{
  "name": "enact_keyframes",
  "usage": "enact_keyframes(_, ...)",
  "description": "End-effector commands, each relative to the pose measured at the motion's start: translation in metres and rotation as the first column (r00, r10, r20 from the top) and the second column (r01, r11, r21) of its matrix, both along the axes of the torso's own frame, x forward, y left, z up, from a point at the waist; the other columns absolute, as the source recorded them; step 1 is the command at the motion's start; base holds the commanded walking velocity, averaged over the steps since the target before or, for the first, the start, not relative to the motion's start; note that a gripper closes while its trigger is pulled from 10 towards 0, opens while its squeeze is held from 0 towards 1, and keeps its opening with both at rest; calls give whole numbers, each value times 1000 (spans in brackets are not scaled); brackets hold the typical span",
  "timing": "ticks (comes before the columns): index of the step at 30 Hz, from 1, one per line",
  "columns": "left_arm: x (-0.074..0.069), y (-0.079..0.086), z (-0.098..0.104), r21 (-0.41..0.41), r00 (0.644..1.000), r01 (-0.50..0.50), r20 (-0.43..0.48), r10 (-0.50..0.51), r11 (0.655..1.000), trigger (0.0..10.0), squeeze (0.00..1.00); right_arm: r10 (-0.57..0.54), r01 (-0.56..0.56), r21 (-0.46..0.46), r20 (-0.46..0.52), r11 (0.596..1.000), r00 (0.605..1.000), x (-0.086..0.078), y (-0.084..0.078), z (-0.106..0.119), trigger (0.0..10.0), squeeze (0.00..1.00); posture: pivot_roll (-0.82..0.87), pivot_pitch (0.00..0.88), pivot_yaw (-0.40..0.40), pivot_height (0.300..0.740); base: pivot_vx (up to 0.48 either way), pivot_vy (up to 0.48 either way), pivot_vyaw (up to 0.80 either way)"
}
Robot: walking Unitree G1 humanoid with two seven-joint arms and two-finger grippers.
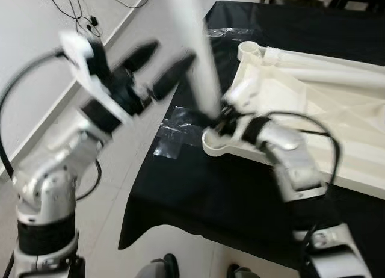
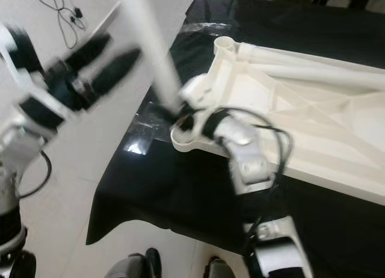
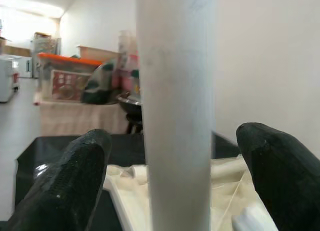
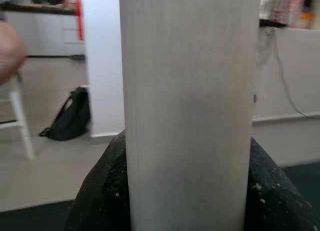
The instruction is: Building children table
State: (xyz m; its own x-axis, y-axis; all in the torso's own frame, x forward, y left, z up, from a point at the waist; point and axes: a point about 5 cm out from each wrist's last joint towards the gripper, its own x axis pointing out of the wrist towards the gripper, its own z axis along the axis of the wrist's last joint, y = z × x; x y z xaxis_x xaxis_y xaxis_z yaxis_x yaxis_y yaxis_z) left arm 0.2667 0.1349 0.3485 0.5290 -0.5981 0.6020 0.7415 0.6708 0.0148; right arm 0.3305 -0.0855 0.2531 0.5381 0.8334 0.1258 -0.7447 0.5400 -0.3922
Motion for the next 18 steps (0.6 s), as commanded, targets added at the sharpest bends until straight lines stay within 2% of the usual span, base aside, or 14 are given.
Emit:
enact_keyframes(1,4,5,4,-11,1000,-17,-1,17,1000,10000,1000,55,-55,-7,48,998,997,-8,10,5,10000,0,29,175,74,740,0,0,0)
enact_keyframes(2,7,3,9,-24,1000,1,3,-1,1000,10000,949,82,-81,-10,56,997,995,-11,15,7,10000,0,25,170,75,740,0,0,0)
enact_keyframes(3,8,0,13,-32,1000,26,4,-26,999,10000,114,108,-108,-13,66,994,992,-14,19,8,10000,0,20,164,77,740,0,0,0)
enact_keyframes(6,9,-2,16,-36,999,42,4,-42,998,10000,114,126,-125,-16,72,992,989,-16,22,8,10000,0,18,162,78,740,0,0,0)
enact_keyframes(7,10,-4,18,-49,998,70,-2,-70,996,10000,0,139,-138,-17,80,990,987,-18,25,9,10000,0,8,152,82,740,0,0,0)
enact_keyframes(8,11,-5,19,-66,995,95,-7,-95,993,7608,0,145,-144,-18,87,989,986,-19,26,10,10000,0,6,151,83,740,0,0,0)
enact_keyframes(9,12,-7,21,-78,993,120,-8,-121,990,0,0,141,-140,-19,92,990,986,-20,27,9,10000,0,-2,145,78,740,0,0,0)
enact_keyframes(18,11,-13,23,-91,983,180,-5,-181,979,0,0,100,-98,-18,104,995,990,-15,27,10,10000,0,-23,138,69,740,0,0,0)
